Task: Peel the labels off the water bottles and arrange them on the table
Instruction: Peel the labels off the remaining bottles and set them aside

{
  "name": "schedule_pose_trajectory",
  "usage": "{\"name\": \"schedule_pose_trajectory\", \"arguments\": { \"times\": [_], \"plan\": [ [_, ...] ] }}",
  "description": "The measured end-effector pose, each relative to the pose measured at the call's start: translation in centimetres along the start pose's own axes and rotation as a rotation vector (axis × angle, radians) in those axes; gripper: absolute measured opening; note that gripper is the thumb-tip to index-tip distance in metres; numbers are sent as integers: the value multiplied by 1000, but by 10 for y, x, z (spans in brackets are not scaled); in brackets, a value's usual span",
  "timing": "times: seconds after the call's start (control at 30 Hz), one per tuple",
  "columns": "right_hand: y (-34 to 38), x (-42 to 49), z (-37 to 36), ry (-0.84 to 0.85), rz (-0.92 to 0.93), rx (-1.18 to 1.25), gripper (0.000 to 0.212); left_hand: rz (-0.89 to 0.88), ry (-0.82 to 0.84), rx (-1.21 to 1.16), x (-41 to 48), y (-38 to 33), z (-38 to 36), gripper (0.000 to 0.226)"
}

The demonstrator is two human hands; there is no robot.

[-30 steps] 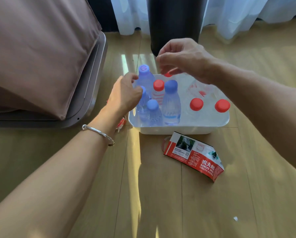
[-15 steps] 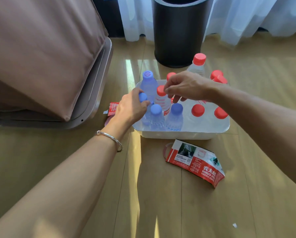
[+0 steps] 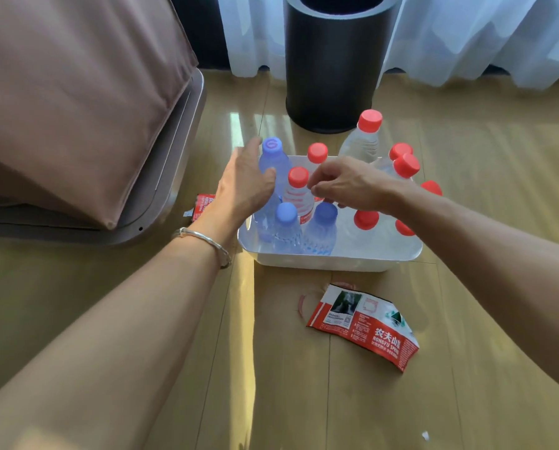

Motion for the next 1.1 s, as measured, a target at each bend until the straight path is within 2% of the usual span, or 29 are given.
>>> {"name": "schedule_pose_trajectory", "arguments": {
  "times": [0.1,0.2,0.4,0.57,0.7,0.83,0.9,1.0,1.1],
  "plan": [
    [-2,2,-5,-15,14,-24,18,-36,72,10,11,-5,2,66],
    [-2,3,-13,6,14,-91,21,-57,86,75,19,-7,1,59],
    [2,7,-19,22,11,-111,23,-12,-27,100,14,-7,-4,32],
    [-5,8,-18,4,-21,-95,22,13,-149,31,12,-12,16,34],
    [-7,7,-15,1,-48,-104,20,-132,-283,-61,24,-47,54,35],
    [-4,10,-3,-224,-43,23,23,-323,-443,-328,29,-76,95,33],
    [1,9,6,-306,-13,235,40,-366,-486,-494,33,-81,105,33],
    [14,4,17,-275,105,449,86,-347,-428,-723,34,-87,104,26],
    [24,0,19,-206,197,485,117,-254,-404,-724,29,-89,98,25]
  ]
}}
Point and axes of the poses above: each hand's wrist, its own x-axis towards the middle knuckle, its own z-axis out of the back of the hand, y = z × x, the point moved 3 cm from there along x, towards the middle knuckle, and after that the axes turned 14 degrees about -x, right-handed, at the moved point
